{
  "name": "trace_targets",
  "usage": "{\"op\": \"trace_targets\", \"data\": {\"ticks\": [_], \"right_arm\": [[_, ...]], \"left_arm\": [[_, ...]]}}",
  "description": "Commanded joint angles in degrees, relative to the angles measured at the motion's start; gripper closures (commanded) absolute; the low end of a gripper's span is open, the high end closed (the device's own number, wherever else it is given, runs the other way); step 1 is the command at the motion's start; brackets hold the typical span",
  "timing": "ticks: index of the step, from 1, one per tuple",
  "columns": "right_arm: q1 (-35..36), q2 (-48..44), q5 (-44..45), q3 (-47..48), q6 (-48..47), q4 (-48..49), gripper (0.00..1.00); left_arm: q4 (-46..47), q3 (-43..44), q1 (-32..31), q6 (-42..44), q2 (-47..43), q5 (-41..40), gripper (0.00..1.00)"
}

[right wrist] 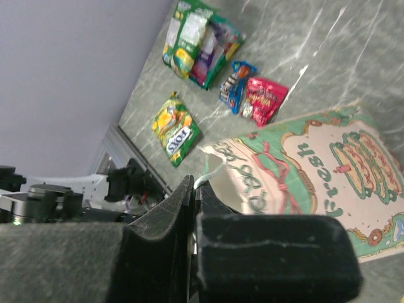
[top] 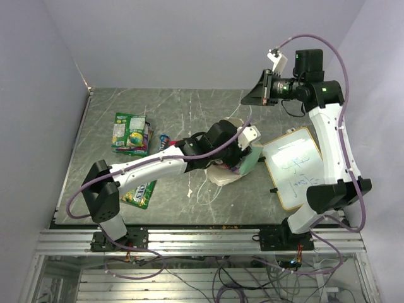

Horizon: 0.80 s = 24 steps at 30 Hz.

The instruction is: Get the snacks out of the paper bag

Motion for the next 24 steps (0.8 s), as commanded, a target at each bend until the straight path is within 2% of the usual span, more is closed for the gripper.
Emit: {"op": "trace_targets", "data": {"ticks": [1, 6, 9, 14, 17, 21, 24], "right_arm": [[-0.7, 1.7, -4.6, -0.1, -2.6, -6.4, 1.0], [-1.7, 1.4, -3.5, -3.0, -3.0, -6.0, 1.0], [-2.7, 1.9, -2.6, -3.2, -1.9, -4.1, 1.0], [-4.1, 4.9, -1.6, -1.5, -1.8, -3.5, 1.0], [-4.4, 5.9, -0.8, -0.7, -2.5, -3.8, 1.0], [-5.3, 6.6, -0.1, -0.7, -3.0, -4.4, 1.0], [-6.0, 7.0, 0.4, -0.4, -3.2, -4.4, 1.0]], "left_arm": [[-5.6, 1.9, -0.1, -8.8, 0.2, 6.9, 0.39], [-9.2, 2.6, 0.3, -10.4, 1.5, 2.4, 0.4], [-13.1, 4.1, 0.5, -9.9, 2.7, -0.3, 0.47], [-9.0, -0.4, 0.6, -7.0, -0.4, -2.2, 0.54], [-6.5, -3.1, 0.5, -6.1, -3.1, -2.3, 0.52], [-1.9, -6.1, 0.5, -5.9, -6.4, -2.0, 0.41], [-1.8, -6.6, 1.1, -6.7, -6.9, -3.9, 0.48]]}}
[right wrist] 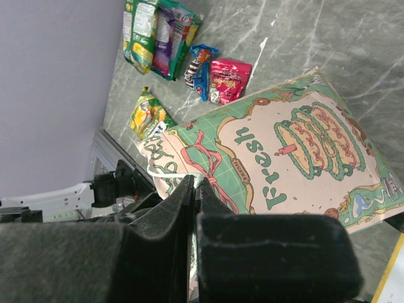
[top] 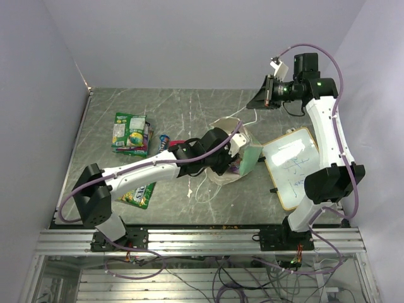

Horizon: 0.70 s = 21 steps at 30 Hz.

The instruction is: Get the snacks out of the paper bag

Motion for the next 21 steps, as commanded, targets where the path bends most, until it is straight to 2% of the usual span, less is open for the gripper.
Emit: {"op": "trace_targets", "data": {"ticks": [1, 4, 9, 13, 21], "right_arm": [[-1.6, 0.6, 1.1, 2.2, -0.9, -0.2, 1.0], [-2.0, 1.2, 0.5, 3.0, -0.6, 0.3, 1.0], [-2.2, 1.5, -0.2, 3.7, -0.4, 0.5, 1.0], [-2.1, 1.0, 0.0, 3.3, -0.4, 0.6, 1.0], [-2.1, 1.0, -0.3, 3.9, -0.4, 0.8, 1.0]], "left_arm": [[5.7, -1.3, 1.0, 0.2, -2.6, -2.5, 0.53], [4.1, -0.8, 1.3, 1.5, -0.7, -4.9, 0.68], [0.6, 0.8, 1.6, 5.1, 4.0, -5.5, 0.71], [-0.3, 2.5, 1.6, 7.2, 7.6, -4.7, 0.68], [-5.1, 9.9, 2.3, 4.1, 14.2, -5.1, 0.6]]}}
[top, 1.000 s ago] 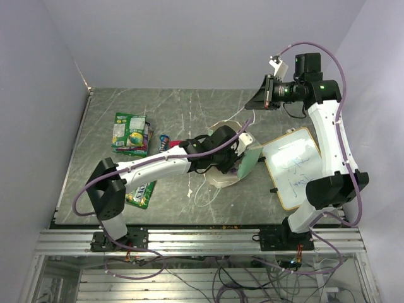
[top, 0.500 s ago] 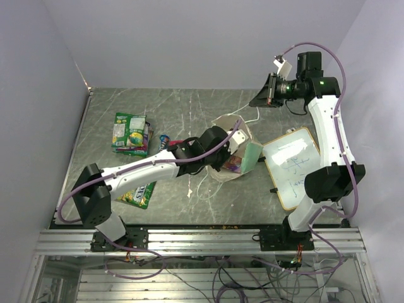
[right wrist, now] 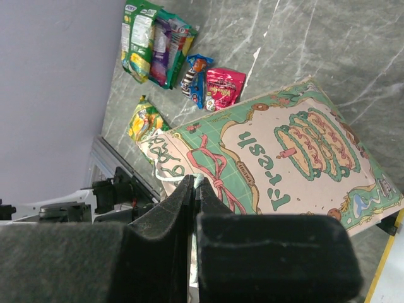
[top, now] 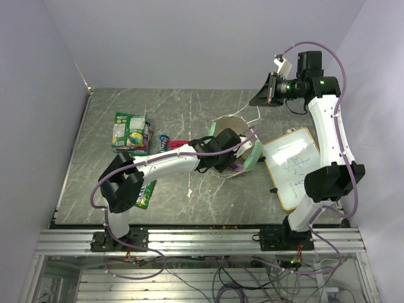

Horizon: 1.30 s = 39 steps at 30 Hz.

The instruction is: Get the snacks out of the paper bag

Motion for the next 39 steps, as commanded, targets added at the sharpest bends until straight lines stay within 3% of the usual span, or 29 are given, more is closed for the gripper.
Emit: {"op": "trace_targets", "data": {"ticks": [1, 4, 11, 15, 19, 30, 34, 36, 38, 39], "right_arm": [[-0.4, 0.0, -0.6, 2.0, -0.3, 0.8, 1.0], [-0.4, 0.0, -0.9, 1.9, -0.2, 1.0, 1.0], [-0.4, -0.4, -1.1, 0.4, -0.5, 1.4, 1.0], [-0.4, 0.0, -1.4, 1.2, -0.2, 1.4, 1.0], [-0.4, 0.2, -1.5, 1.9, -0.1, 1.5, 1.0], [-0.4, -0.3, -2.3, 2.0, 0.5, 1.7, 1.0], [-0.4, -1.0, -2.8, 1.6, 1.0, 2.2, 1.0], [-0.4, -1.3, -2.9, 1.1, 1.1, 2.3, 1.0], [-0.3, -1.5, -3.3, 0.9, 1.1, 2.3, 1.0], [-0.3, -1.7, -3.3, 0.8, 1.1, 2.4, 1.0]], "left_arm": [[-2.8, 4.6, 0.6, -2.0, 2.1, -0.8, 0.6], [-3.4, 5.2, 0.9, -3.7, 2.9, -0.2, 0.58], [-2.3, 3.4, 1.1, 2.6, 0.8, 6.5, 0.36], [-0.2, 0.9, 1.0, 6.9, -0.8, 8.2, 0.05], [0.1, 1.0, 1.0, 9.7, 1.5, 8.6, 0.0], [5.9, 5.4, 1.9, 9.4, 11.5, -1.9, 0.13], [7.5, 6.8, 2.1, 9.5, 12.8, -3.5, 0.3], [8.2, 6.9, 2.2, 10.0, 12.9, -3.6, 0.45], [8.5, 7.1, 2.2, 10.8, 12.5, -4.1, 0.67], [8.5, 7.1, 2.2, 10.8, 12.2, -4.2, 0.72]]}}
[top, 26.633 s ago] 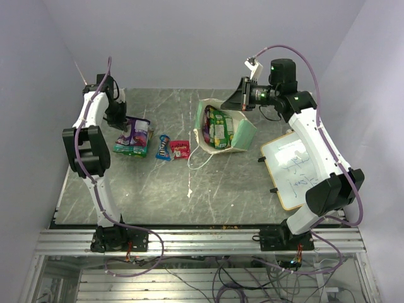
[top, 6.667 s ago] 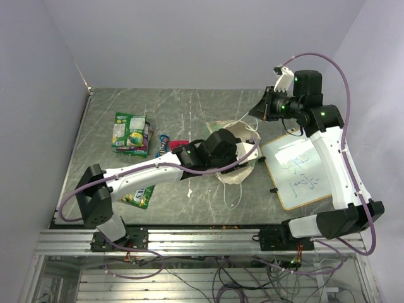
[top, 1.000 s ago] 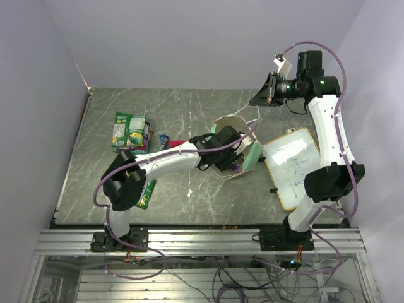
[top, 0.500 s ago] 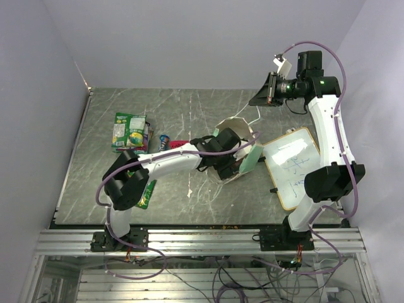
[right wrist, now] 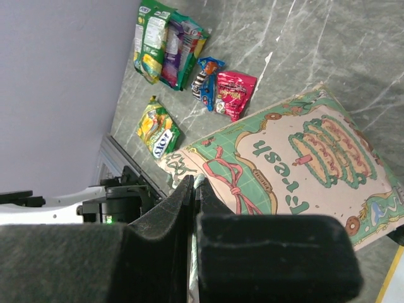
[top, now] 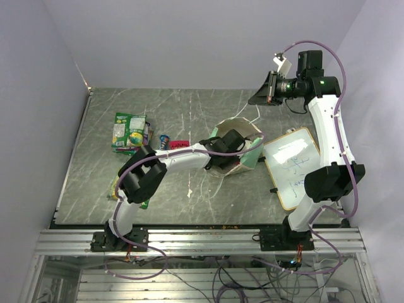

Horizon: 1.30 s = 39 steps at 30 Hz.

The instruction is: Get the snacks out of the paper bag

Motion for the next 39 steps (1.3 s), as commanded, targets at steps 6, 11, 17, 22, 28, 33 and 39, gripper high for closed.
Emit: {"op": "trace_targets", "data": {"ticks": [6, 11, 17, 22, 28, 33, 39], "right_arm": [[-0.3, -2.3, -1.6, -0.6, 0.4, 1.9, 1.0], [-0.3, -3.5, -1.3, -3.9, -0.1, 2.8, 1.0], [-0.2, -6.1, -2.1, -8.1, 1.9, 6.9, 1.0], [-0.3, -6.4, -1.3, -8.1, 2.7, 8.4, 1.0], [-0.2, -5.2, 0.8, -6.4, 2.6, 8.6, 1.0], [-0.3, -3.7, 1.3, -4.3, 2.3, 8.6, 1.0], [-0.3, -2.9, 1.0, -4.7, 2.0, 8.6, 1.0]], "left_arm": [[2.4, 0.9, 0.3, 1.4, -3.9, -1.7, 0.84], [0.7, 0.8, 0.2, -0.7, -8.8, -0.7, 0.93], [-2.0, 0.7, 0.1, -4.5, -14.4, 0.1, 0.93], [-3.7, 0.8, -0.1, -7.0, -19.4, 1.4, 0.93], [-8.0, 4.2, -0.1, -8.2, -24.8, 3.9, 0.93], [-9.0, 7.5, -0.1, -11.7, -30.5, 7.8, 0.93], [-4.9, 6.8, -0.1, -17.1, -39.1, 4.9, 0.93]]}}
